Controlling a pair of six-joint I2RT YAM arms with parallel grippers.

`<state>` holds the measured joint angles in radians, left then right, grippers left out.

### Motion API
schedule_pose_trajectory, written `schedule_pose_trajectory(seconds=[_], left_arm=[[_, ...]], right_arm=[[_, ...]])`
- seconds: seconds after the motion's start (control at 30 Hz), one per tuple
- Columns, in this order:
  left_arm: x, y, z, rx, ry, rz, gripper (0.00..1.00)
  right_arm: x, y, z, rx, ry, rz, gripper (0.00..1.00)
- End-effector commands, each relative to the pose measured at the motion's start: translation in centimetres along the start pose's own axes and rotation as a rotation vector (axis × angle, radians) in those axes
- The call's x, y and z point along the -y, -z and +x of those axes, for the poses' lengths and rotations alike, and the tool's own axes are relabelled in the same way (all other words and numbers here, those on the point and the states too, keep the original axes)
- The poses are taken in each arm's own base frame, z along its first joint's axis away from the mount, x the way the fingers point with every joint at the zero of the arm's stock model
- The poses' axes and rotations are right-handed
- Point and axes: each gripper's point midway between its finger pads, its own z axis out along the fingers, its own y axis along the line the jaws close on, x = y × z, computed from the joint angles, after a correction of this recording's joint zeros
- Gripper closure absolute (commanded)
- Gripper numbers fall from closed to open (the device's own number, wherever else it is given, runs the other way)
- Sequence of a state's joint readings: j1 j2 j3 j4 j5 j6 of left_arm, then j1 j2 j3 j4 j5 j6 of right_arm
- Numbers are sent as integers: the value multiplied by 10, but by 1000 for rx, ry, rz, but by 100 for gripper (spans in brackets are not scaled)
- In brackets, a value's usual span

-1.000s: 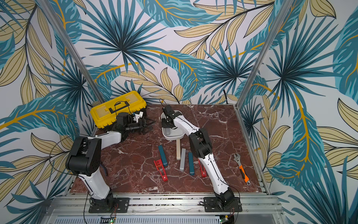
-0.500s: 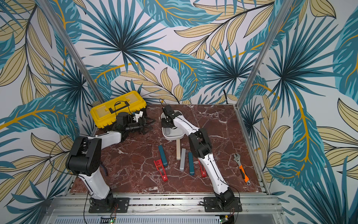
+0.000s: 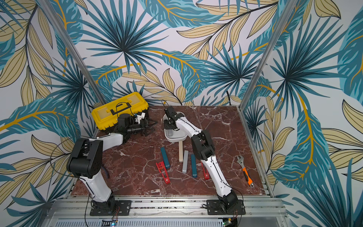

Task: Put the pruning pliers into the storage box
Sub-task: Place the pruning pliers in the storage box.

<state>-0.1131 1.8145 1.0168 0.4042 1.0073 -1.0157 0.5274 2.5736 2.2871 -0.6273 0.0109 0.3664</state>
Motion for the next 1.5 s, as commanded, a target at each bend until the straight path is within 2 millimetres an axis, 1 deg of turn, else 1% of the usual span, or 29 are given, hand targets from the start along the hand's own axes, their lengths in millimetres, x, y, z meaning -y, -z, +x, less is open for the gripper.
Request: schedule_pose_trajectory(seconds=[0.0, 0.2, 0.6, 0.87, 1.1, 1.17, 1.3, 1.33, 1.4, 1.47], left_arm=[[-3, 2, -2, -1, -9, 11, 0], [-3, 2, -2, -1, -10, 14, 0], [-3, 1, 0, -5, -7, 14, 0], [0, 0, 0, -11, -11, 22, 0], [5, 0, 2, -11, -20, 29, 0], [8, 0, 3, -15, -23, 32, 0], [18, 0, 7, -24, -44, 35, 0], [21, 0, 10, -28, -53, 40, 0], [26, -1, 14, -31, -67, 47, 0], [29, -1, 19, -36, -70, 49, 0]], right_arm=[[6, -11, 14, -39, 17, 33, 52], [4, -8, 13, -38, 16, 26, 44], [5, 16, 2, -4, 45, 42, 42], [2, 44, -14, 54, 53, 34, 42], [2, 53, -12, 52, 58, 33, 41], [0, 60, -13, 56, 53, 27, 41], [-2, 79, -15, 83, 53, 13, 41], [-1, 81, -10, 79, 54, 14, 41], [-1, 91, -11, 91, 49, 7, 41], [-2, 97, -6, 92, 50, -1, 41]])
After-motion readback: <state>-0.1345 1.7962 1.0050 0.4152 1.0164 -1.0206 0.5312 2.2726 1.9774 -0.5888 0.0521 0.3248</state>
